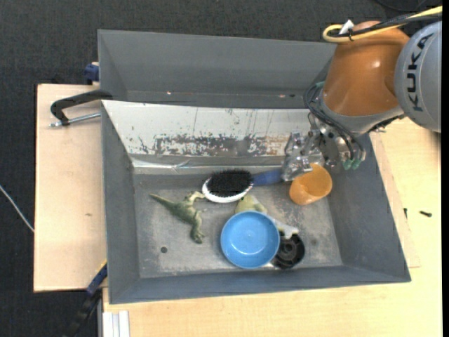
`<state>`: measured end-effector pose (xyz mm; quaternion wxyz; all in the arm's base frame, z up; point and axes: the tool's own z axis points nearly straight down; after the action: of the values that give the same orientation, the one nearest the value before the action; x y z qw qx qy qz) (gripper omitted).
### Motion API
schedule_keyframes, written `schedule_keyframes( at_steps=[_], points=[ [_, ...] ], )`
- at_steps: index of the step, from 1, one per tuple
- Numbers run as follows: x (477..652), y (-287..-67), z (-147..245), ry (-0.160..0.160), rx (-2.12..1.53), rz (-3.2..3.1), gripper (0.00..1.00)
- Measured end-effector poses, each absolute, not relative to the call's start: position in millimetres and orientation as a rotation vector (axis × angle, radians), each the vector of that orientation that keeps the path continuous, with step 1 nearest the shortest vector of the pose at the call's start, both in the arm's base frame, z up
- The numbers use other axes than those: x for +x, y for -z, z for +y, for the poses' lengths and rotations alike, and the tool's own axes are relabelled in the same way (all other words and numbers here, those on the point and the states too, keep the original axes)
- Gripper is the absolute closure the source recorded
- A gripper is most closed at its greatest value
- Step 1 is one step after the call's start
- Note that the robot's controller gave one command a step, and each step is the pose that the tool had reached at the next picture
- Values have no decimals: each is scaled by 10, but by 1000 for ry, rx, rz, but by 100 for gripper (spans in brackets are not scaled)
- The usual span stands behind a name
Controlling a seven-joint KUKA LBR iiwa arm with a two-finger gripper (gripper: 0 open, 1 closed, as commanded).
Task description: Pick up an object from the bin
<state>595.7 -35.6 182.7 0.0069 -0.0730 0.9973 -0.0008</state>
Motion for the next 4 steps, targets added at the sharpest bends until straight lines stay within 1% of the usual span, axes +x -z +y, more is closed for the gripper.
schedule_keyframes(
  at_steps=[1, 2, 3, 4],
  points=[
    [5933, -3420, -461, 5, -401, 3098, 100],
    [5884, -2886, -253, -3, -946, 2996, 100],
    [5958, -1948, -405, -4, -670, 3072, 100],
    [5952, -2696, 579, -5, -738, 3038, 100]
  ],
)
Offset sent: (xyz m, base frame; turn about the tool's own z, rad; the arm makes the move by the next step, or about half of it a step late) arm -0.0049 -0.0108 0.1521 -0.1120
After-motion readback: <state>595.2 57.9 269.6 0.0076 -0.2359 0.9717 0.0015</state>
